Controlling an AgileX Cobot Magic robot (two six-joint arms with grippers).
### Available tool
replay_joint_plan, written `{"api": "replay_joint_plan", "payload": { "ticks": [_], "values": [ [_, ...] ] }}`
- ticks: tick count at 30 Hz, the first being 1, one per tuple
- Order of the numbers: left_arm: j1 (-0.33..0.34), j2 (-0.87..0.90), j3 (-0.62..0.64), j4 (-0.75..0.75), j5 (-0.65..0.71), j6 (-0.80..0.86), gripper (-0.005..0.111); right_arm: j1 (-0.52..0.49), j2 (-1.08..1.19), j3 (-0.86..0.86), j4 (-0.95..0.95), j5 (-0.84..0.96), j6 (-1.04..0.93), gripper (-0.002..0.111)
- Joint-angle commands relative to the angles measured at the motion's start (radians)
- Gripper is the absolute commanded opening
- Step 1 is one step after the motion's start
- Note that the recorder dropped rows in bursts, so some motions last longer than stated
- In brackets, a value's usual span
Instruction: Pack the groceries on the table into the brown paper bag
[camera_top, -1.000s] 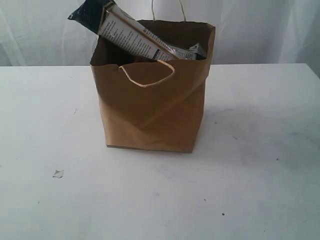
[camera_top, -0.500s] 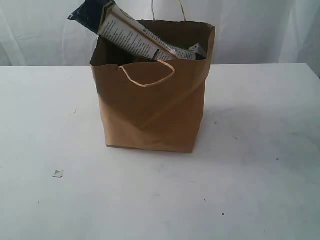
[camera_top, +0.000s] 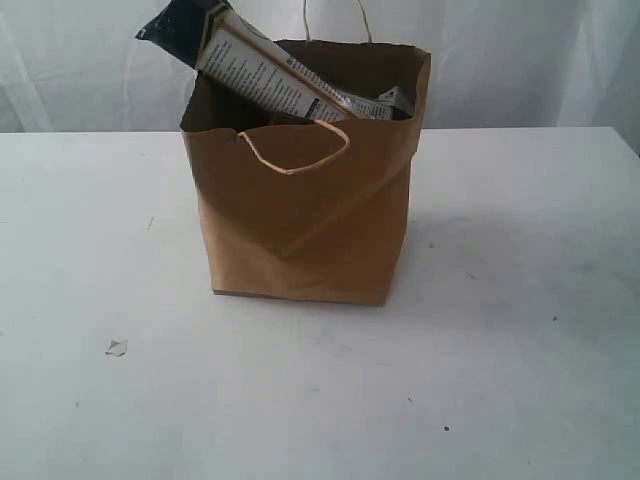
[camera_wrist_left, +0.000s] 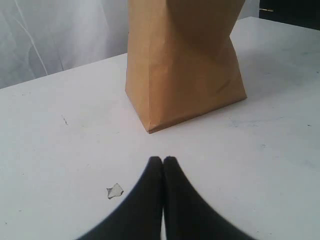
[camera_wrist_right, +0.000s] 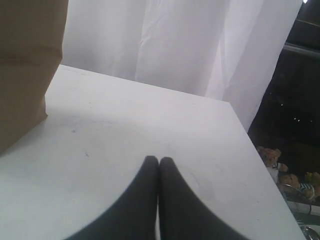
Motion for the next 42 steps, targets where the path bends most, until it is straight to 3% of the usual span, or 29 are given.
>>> {"api": "replay_joint_plan", "payload": {
  "ticks": [1, 23, 29, 32, 35, 42],
  "values": [
    [-0.004, -0.005, 0.003, -0.004, -0.001, 0.000, 0.000, -0.005, -0.006, 0.005, -0.008, -0.004, -0.011, 0.000],
    [0.003, -0.005, 0.003, -0.008, 0.002, -0.045, 0.000, -0.005, -0.006, 0.005, -0.008, -0.004, -0.011, 0.000],
    [0.159, -0.005, 0.003, -0.008, 0.002, -0.045, 0.000, -0.005, -0.006, 0.005, -0.008, -0.004, -0.011, 0.000],
    [0.332, -0.005, 0.003, -0.008, 0.002, -0.045, 0.000, -0.005, -0.006, 0.005, -0.008, -0.004, -0.011, 0.000],
    [0.436, -0.005, 0.003, -0.008, 0.002, -0.045, 0.000, -0.005, -0.006, 0.005, -0.008, -0.004, -0.011, 0.000],
    [0.622, -0.005, 0.003, -0.008, 0.002, -0.045, 0.000, -0.005, -0.006, 0.005, -0.008, -0.004, -0.011, 0.000]
  ]
}}
